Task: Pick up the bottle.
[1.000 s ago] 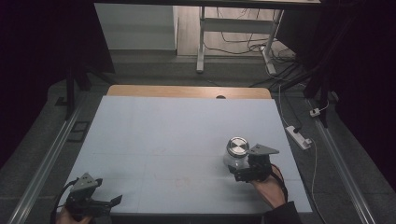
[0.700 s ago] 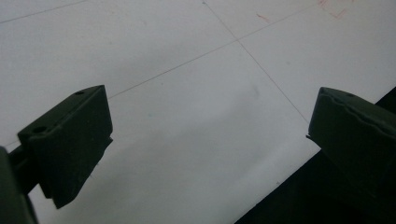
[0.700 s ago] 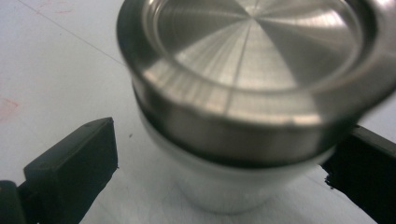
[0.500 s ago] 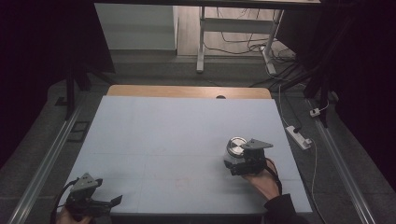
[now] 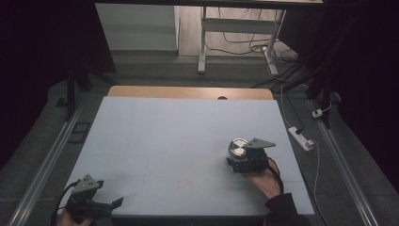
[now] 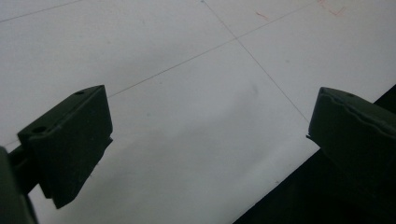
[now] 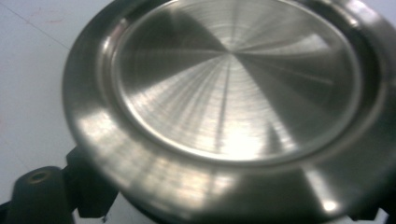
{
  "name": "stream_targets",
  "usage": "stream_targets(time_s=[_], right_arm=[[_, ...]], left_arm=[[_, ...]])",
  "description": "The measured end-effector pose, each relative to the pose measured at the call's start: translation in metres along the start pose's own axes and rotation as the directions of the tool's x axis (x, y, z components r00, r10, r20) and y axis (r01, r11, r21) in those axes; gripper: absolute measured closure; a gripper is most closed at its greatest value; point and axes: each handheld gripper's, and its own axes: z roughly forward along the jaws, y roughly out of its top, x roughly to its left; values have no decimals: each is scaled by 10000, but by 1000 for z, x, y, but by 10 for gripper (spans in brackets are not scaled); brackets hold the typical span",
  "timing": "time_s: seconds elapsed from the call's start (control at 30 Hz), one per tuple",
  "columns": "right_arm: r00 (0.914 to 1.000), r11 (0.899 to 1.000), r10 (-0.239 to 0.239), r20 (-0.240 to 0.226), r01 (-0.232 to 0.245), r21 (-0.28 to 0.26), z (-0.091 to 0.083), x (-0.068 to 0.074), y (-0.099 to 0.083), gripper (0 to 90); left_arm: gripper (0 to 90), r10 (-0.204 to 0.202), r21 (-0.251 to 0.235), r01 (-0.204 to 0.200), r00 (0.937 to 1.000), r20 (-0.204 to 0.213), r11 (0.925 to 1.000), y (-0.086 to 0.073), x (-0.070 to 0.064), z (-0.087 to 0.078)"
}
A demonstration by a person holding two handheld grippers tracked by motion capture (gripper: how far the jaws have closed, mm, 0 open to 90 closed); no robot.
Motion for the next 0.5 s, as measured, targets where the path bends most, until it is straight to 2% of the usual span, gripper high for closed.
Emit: stream_targets(time_s=[0.17,0.5], right_arm=[[9997,9997,-227,74,226,36,0,1,0,139],[9994,9996,-263,241,262,51,-1,3,1,145]], left_arm=[[7,0,1,0,10000,5,10000,0,0,0],[7,7,-11,-7,10000,-7,10000,0,0,0]])
